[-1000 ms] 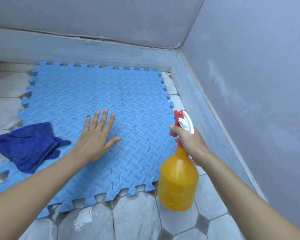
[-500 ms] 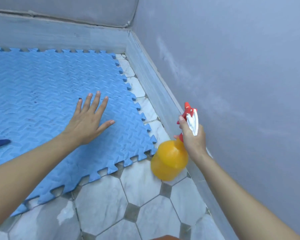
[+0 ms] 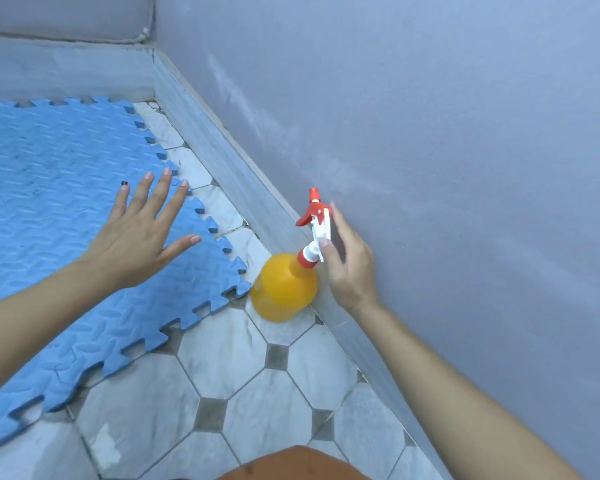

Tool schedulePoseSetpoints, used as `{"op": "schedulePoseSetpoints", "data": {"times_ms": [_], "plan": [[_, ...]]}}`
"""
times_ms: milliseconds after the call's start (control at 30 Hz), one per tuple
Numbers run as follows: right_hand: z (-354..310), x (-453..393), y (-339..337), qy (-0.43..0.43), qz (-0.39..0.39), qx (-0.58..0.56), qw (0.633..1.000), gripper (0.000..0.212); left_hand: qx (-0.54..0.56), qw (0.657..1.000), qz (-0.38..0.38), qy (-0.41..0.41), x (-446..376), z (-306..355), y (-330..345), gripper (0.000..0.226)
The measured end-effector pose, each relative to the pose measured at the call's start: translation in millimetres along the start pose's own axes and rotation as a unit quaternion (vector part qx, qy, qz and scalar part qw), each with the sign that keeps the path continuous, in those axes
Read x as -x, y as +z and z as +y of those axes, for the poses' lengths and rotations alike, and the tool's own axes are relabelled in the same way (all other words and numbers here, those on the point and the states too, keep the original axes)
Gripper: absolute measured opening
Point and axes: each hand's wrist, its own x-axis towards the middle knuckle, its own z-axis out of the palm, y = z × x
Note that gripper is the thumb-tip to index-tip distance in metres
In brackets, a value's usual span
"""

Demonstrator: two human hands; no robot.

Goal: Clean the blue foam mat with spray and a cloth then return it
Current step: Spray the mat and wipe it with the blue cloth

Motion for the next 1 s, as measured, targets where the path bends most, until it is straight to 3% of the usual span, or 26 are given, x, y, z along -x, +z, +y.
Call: {"op": "schedulePoseSetpoints", "data": {"times_ms": [100,267,433,500,700,833,900,1000], "plan": [[-35.2,-26.1,2.4,-0.070,0.000,0.021,0.997,0.072,-0.005,1.000,0.007,-0.019,2.5,-12.4,-14.5,0.086],[-92.5,-75.9,31.5,-0.145,-0.027,0.083,0.986,0.078,-0.011,0.998,0.024,-0.065,15.6,-43.4,-39.9,0.086],[-124.7,-107.4,110.1,-0.183,-0.075,0.088,0.976,0.076,-0.023,0.985,0.032,-0.166,53.8,-96.7,-57.4,0.083],[-135.0,-110.7,158.4,-0.181,-0.130,0.077,0.972,0.075,-0.035,0.972,0.032,-0.230,87.5,-129.7,-63.5,0.084],[-140.2,-98.5,289.7,-0.197,-0.312,0.182,0.912,0.073,-0.032,0.907,-0.025,-0.419,196.2,-200.9,-41.0,0.085],[-132.7,-100.0,352.1,-0.217,-0.364,0.228,0.877,0.067,-0.040,0.829,-0.121,-0.545,240.4,-207.4,0.5,0.087],[-126.6,-107.0,374.6,-0.223,-0.368,0.244,0.869,0.065,0.004,0.799,-0.109,-0.592,252.0,-203.1,21.8,0.092],[-110.5,-111.0,399.2,-0.217,-0.341,0.248,0.880,0.063,-0.009,0.859,-0.061,-0.508,247.2,-181.8,42.9,0.086]]}}
